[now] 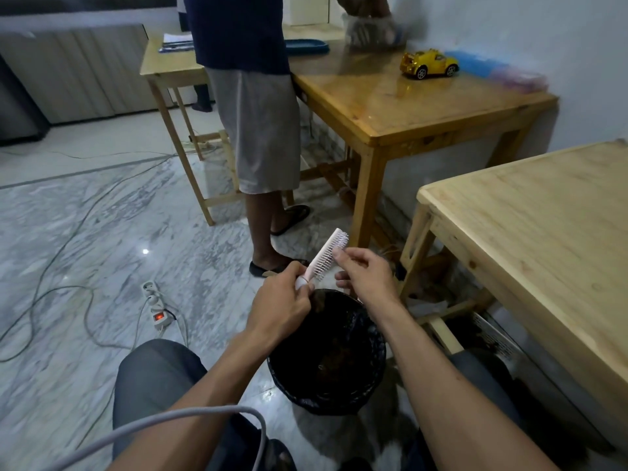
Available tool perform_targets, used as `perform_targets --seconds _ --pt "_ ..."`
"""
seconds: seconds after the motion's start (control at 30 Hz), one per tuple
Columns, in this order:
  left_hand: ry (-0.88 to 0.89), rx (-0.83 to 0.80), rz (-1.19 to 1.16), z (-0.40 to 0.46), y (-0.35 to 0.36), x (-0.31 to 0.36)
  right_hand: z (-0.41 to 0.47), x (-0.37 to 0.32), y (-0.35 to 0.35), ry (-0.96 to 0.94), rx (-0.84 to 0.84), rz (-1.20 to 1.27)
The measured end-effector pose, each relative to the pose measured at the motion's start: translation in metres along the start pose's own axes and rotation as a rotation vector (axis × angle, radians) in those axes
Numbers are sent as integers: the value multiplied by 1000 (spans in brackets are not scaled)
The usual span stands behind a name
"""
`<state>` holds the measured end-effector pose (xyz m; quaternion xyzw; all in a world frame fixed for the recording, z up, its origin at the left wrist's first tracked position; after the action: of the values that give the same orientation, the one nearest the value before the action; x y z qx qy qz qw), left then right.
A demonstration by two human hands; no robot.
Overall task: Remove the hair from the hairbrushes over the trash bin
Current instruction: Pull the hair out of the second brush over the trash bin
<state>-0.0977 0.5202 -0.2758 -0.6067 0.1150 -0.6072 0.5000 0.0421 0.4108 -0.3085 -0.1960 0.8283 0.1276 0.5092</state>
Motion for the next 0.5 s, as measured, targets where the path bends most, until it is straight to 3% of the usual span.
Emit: perform_targets --seconds 0.07,0.3,0.43,0.5 --pt "-8 8 9 -1 0 0 5 1 1 -3 11 -6" --pt "-69 75 -66 2 -12 -3 -2 22 -14 107 77 -365" --pt "-69 77 -89 2 -9 -3 -9 17 -4 126 4 -374" --pt "-66 56 -115 2 -6 -4 -10 9 3 126 -117 -233"
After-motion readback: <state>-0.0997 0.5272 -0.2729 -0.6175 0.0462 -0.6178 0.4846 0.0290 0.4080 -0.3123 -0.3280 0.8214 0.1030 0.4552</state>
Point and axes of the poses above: each hand's wrist, its own z-axis towards the middle knuckle, its own y-axis out of the palm, x = y × z, the point moved 3 cm from there along z, towards the middle knuckle, and after that the axes turned 12 degrees about y, right-handed, at the moved point
